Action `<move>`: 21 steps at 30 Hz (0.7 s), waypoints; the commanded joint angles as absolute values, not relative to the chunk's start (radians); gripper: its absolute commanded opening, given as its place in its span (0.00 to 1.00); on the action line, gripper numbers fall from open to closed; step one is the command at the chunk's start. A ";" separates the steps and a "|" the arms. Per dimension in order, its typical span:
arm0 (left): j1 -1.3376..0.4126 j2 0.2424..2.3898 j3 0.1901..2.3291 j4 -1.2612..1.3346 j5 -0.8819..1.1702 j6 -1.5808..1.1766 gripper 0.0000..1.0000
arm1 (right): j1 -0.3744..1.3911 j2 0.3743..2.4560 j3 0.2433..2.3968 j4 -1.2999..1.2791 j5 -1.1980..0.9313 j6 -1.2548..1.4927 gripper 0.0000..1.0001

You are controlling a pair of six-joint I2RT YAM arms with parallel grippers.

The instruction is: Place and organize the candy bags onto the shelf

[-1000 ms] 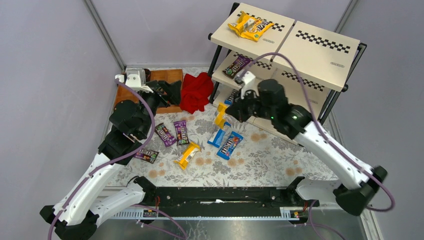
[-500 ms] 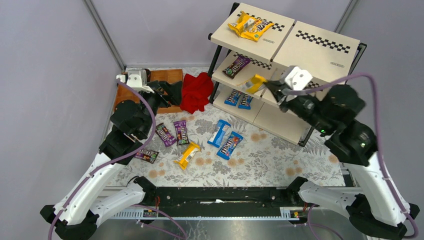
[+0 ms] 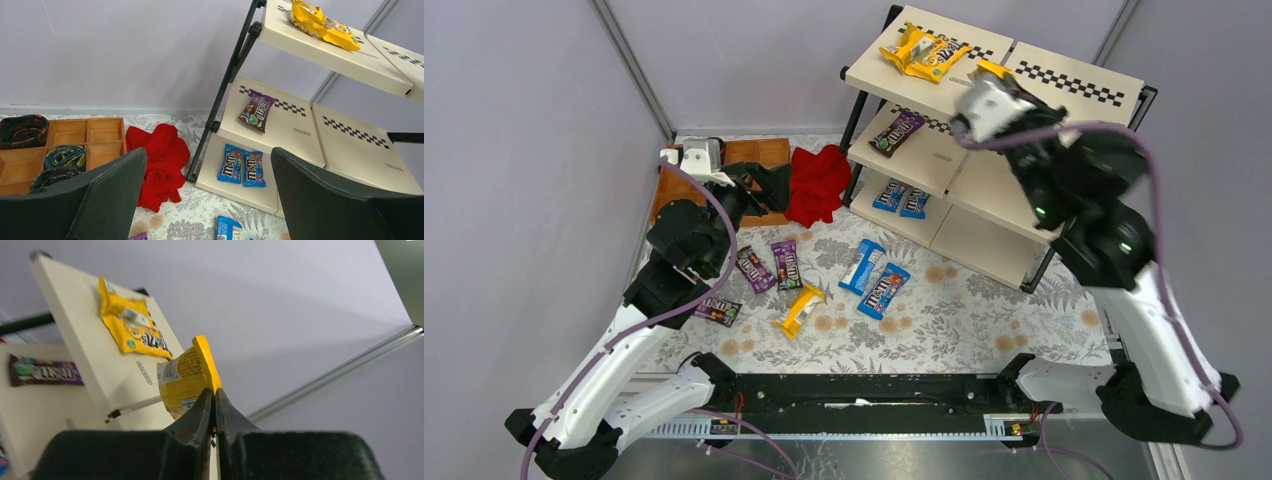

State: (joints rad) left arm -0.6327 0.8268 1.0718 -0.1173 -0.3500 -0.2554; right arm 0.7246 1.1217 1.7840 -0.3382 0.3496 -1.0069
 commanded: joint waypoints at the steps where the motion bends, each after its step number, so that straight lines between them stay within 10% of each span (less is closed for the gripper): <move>1: -0.633 0.829 1.072 -0.072 -0.338 -0.260 0.99 | 0.677 1.243 1.769 -0.222 0.507 -1.268 0.00; 21: -0.647 0.827 1.070 -0.068 -0.314 -0.271 0.99 | 0.337 1.307 1.840 -0.488 0.210 -1.161 0.00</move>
